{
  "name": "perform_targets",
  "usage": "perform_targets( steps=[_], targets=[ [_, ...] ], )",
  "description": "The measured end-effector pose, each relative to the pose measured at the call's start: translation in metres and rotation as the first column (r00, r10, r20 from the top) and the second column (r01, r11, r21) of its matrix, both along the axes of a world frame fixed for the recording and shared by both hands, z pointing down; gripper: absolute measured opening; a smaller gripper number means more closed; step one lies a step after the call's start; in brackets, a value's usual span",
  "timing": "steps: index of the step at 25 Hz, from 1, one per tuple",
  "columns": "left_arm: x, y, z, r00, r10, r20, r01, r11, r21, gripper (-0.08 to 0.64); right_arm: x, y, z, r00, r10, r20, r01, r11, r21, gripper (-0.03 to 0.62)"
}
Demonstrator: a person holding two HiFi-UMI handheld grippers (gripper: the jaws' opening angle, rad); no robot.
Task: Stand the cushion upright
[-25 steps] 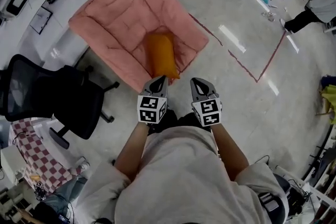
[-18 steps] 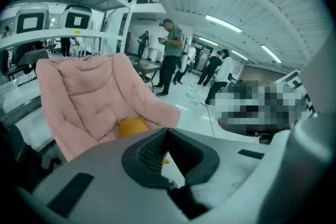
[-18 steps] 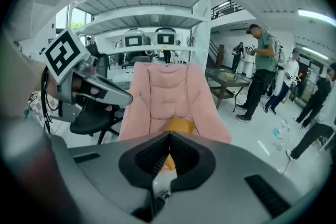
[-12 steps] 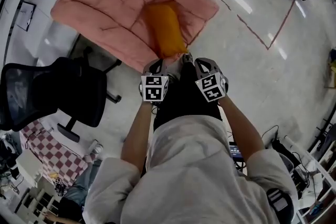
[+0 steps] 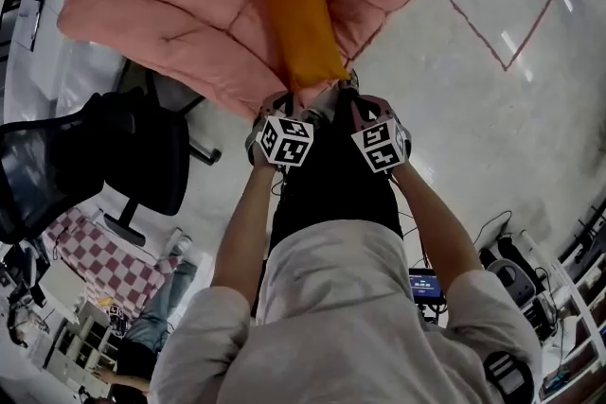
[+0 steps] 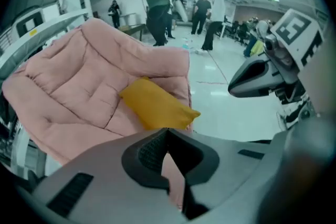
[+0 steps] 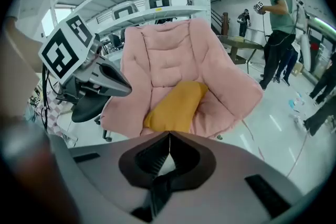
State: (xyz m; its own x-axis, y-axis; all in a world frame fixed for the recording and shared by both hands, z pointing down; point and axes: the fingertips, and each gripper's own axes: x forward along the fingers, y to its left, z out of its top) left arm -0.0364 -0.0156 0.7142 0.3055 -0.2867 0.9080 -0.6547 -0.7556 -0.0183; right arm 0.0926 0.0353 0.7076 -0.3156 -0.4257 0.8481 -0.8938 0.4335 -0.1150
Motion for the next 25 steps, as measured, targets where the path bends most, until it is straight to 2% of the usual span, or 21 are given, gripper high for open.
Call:
perform_targets(
  steps=[2,5,11,15,21,23,25],
  targets=[
    [0.004,-0.001,0.018,0.998,0.055,0.043,-0.054,0.998,-0.010,0.013,-0.002,-0.005,0.017,1.000,0.007,0.020,-0.007,1.000,0.003,0.008],
    [0.008,0.002,0.042,0.995,0.082,0.061,-0.078,0.995,-0.066,0.013,-0.005,-0.010,0.040,0.999,0.005,0.051,-0.005,1.000,0.007,0.008],
    [0.009,0.000,0.070,0.996,0.054,0.074,-0.045,0.992,-0.118,0.013,0.007,-0.016,0.066,0.996,0.050,0.079,-0.050,0.999,0.004,0.008],
    [0.006,0.002,0.086,0.991,0.061,0.122,-0.045,0.991,-0.129,0.014,0.013,-0.019,0.076,0.991,0.088,0.103,-0.089,0.996,0.008,0.009],
    [0.006,0.006,0.104,0.991,0.052,0.126,-0.027,0.982,-0.187,0.018,0.006,-0.030,0.095,0.992,0.044,0.121,-0.045,0.999,0.004,0.009],
    [0.009,0.005,0.110,0.993,0.028,0.112,-0.004,0.979,-0.205,0.060,0.003,-0.032,0.102,0.988,0.044,0.149,-0.044,0.999,-0.001,0.014],
    [0.008,0.006,0.121,0.991,0.018,0.129,0.013,0.973,-0.232,0.105,0.001,-0.036,0.109,0.985,0.034,0.170,-0.035,0.999,0.004,0.044]
  ],
)
